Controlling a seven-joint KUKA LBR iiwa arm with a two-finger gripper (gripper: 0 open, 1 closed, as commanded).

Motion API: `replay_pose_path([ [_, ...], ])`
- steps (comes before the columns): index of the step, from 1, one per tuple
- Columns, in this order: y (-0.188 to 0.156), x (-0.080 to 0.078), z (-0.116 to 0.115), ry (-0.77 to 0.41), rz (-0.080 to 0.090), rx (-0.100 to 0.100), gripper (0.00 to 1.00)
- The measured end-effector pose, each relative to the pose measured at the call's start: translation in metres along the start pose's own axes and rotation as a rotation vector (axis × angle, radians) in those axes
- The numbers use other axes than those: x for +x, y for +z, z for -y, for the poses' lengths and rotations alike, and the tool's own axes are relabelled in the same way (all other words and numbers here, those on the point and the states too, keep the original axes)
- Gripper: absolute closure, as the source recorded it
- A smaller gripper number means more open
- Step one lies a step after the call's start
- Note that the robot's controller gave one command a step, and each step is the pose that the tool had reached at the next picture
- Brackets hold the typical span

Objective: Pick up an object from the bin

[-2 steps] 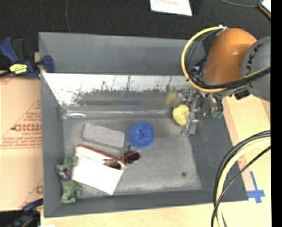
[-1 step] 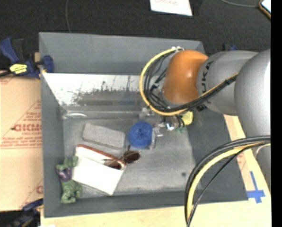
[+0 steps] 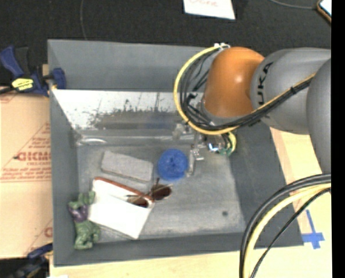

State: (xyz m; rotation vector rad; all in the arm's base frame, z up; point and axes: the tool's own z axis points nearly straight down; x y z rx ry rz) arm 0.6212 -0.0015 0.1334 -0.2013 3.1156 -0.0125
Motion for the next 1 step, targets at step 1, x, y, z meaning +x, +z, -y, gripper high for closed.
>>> replay_pose_path([
  [1,0.0327,-0.0004,0.0041,0.000,-0.014,-0.005,0.00],
])
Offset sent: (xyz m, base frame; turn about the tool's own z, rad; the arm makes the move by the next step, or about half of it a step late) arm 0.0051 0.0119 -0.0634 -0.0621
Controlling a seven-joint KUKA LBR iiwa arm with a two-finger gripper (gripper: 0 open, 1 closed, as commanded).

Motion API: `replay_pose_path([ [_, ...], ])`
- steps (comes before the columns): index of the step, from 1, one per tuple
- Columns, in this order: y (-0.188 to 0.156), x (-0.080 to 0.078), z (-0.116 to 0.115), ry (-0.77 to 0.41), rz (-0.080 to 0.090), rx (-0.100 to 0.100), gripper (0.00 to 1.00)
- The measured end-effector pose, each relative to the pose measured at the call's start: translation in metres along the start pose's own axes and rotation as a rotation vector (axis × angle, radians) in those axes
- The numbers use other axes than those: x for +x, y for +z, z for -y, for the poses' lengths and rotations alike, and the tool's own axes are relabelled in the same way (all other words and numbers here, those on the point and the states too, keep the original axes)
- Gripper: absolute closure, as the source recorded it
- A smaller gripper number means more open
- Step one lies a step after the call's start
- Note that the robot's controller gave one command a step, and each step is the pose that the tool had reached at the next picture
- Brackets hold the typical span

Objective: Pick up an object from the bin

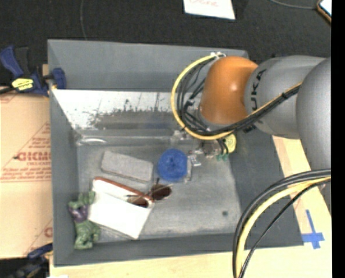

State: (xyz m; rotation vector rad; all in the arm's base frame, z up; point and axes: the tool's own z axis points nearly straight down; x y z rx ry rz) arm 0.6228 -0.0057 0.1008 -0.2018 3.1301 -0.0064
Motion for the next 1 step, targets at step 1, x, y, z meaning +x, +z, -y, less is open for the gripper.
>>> replay_pose_path([
  [1,0.0297,-0.0064,-0.0142,-0.059,0.015,0.005,0.00],
])
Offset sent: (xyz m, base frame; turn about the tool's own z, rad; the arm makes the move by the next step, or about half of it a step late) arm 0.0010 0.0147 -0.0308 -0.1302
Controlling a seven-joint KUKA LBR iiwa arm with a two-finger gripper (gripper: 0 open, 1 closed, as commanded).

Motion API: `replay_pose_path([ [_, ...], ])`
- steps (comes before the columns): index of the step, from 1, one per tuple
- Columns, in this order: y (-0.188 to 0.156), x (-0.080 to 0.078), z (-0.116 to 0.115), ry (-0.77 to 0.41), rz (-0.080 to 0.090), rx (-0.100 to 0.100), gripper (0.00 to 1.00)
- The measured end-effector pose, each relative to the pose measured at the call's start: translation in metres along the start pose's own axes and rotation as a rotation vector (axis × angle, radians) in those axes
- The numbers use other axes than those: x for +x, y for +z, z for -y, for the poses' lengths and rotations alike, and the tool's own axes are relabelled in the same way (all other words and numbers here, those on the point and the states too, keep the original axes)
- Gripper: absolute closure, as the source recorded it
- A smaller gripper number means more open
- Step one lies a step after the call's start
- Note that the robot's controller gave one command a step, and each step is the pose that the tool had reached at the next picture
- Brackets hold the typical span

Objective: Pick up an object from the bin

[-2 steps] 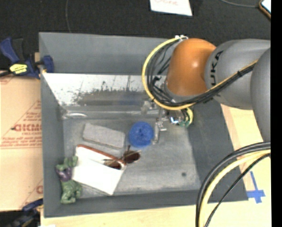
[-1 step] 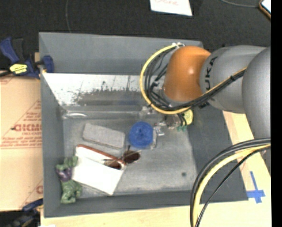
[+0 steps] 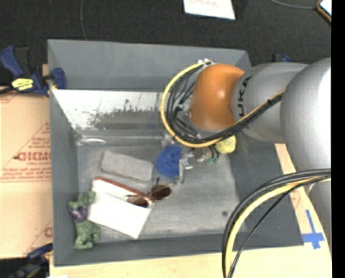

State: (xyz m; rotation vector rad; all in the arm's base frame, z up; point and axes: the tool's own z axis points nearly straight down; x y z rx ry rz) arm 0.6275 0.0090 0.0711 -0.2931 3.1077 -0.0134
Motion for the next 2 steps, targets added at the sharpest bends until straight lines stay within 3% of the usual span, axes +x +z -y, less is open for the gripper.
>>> replay_pose_path([
  [1,0.0003,0.0023,0.0004,-0.061,-0.004,-0.002,1.00],
  [2,0.0002,0.0025,0.0005,-0.067,-0.005,-0.002,1.00],
])
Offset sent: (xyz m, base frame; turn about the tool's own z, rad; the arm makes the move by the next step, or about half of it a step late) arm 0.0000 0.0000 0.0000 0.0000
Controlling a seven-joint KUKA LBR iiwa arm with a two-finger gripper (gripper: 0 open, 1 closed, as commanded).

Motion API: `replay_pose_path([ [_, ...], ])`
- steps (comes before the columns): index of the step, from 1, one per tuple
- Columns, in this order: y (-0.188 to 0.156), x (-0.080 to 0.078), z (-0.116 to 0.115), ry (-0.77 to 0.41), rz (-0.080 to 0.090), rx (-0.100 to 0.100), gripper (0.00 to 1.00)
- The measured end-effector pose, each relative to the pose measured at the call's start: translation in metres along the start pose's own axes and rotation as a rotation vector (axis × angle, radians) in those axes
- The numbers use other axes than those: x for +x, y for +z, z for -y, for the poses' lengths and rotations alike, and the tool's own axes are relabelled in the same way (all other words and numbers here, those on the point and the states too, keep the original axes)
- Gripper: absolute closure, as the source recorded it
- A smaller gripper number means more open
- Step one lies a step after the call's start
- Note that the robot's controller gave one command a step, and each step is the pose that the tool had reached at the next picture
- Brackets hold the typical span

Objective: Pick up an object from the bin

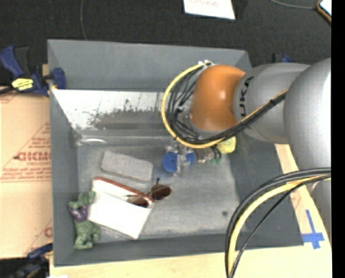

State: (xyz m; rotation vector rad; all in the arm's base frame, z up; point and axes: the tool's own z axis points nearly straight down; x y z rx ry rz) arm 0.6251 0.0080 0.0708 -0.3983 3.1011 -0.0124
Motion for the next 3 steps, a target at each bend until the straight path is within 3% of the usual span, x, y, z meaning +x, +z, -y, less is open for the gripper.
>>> replay_pose_path([
  [1,-0.019,0.003,-0.001,0.000,-0.012,-0.003,1.00],
  [2,-0.065,-0.001,0.001,0.002,-0.001,0.000,1.00],
  [3,-0.085,-0.002,0.002,0.003,0.004,0.002,1.00],
])
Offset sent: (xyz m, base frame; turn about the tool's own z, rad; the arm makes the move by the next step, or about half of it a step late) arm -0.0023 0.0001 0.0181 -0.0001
